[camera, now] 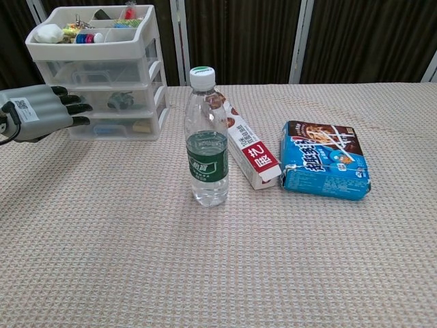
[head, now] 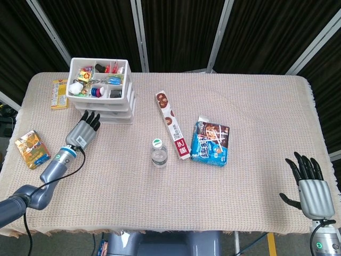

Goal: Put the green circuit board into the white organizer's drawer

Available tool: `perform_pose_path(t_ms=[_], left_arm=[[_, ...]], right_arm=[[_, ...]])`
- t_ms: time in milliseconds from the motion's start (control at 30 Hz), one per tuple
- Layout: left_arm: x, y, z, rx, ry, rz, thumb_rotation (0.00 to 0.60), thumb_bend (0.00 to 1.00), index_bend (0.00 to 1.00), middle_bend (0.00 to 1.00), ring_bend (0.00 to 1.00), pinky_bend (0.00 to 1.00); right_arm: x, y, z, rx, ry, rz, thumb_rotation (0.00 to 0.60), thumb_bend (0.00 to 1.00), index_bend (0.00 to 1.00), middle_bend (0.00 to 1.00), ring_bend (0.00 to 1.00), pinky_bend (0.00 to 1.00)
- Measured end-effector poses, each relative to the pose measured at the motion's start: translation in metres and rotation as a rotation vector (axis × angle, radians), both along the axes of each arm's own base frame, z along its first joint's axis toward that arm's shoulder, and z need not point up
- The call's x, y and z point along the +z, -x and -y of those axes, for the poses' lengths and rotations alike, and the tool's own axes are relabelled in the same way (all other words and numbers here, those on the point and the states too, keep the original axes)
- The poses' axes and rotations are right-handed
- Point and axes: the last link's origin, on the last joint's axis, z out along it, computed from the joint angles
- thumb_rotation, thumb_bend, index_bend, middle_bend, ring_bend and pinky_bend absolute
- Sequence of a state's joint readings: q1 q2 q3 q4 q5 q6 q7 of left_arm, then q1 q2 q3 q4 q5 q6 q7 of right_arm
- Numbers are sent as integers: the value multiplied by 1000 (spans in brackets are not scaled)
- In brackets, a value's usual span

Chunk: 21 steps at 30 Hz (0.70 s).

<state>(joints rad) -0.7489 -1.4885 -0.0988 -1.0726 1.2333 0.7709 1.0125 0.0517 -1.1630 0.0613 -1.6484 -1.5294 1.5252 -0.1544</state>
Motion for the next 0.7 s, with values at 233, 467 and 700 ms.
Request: perform_pose_path(t_ms=[233, 467, 700], left_arm=[[-3, -2, -1, 12, -6, 12, 600, 1000, 101, 0, 0, 25], [7, -3, 24, -9, 20, 80, 600, 1000, 97, 0, 0, 27], [42, -8, 72, -41, -38, 340, 600, 456, 77, 0, 0, 25]], right_arm=[[1, 1, 0, -2, 0, 1, 600, 17, 137, 0, 0, 0], [3, 3, -1, -11, 0, 2, 600, 17, 137, 0, 0, 0], [2, 3, -1, -10, 8, -7, 600, 16, 137, 0, 0, 0]])
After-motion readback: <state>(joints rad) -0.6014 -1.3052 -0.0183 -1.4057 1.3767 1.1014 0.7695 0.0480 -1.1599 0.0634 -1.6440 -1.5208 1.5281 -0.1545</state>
